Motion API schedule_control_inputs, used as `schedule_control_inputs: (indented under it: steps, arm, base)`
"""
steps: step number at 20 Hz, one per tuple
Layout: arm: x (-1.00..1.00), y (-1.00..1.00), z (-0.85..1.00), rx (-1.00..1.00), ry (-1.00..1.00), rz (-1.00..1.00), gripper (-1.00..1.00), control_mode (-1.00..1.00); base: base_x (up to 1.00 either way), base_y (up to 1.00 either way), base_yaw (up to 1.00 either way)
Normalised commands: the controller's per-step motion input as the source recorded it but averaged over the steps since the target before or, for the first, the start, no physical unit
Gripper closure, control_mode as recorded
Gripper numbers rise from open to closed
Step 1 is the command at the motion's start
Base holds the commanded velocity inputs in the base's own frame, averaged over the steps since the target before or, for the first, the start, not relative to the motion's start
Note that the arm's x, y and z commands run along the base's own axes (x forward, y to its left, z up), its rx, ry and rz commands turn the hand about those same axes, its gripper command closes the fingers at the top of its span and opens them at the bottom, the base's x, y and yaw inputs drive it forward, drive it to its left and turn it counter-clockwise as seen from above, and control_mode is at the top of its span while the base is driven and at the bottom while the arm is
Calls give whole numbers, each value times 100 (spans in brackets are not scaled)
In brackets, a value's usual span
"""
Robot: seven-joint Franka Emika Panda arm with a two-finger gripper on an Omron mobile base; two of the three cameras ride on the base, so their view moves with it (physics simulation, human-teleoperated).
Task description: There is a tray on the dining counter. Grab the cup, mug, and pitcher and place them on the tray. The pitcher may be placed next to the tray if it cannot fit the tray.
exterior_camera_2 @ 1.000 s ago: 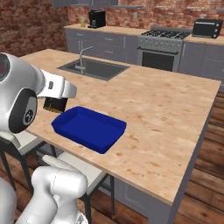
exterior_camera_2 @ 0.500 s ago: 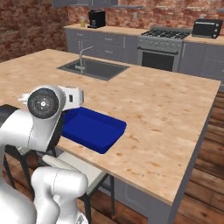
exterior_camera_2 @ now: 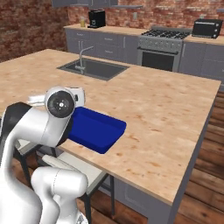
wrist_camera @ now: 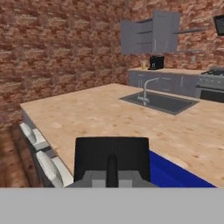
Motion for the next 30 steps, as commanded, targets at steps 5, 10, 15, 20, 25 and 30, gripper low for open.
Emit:
schedule_control_inputs:
  steps: [5,10,15,20,25,30]
  arm:
    - [39,21,-37,0,0,0,100,-100]
    - [55,28,-42,0,0,0,100,-100]
    - [68,39,-36,0,0,0,100,-100]
    - [40,21,-20,0,11,1,100,-100]
    - [24,0,-16,0,19,6,100,-100]
    - [43,0,-23,0,10,4,100,-100]
  base:
    - [0,0,0]
    - [0,0,0]
    - [0,0,0]
    - [0,0,0]
    - [0,0,0]
    - [0,0,0]
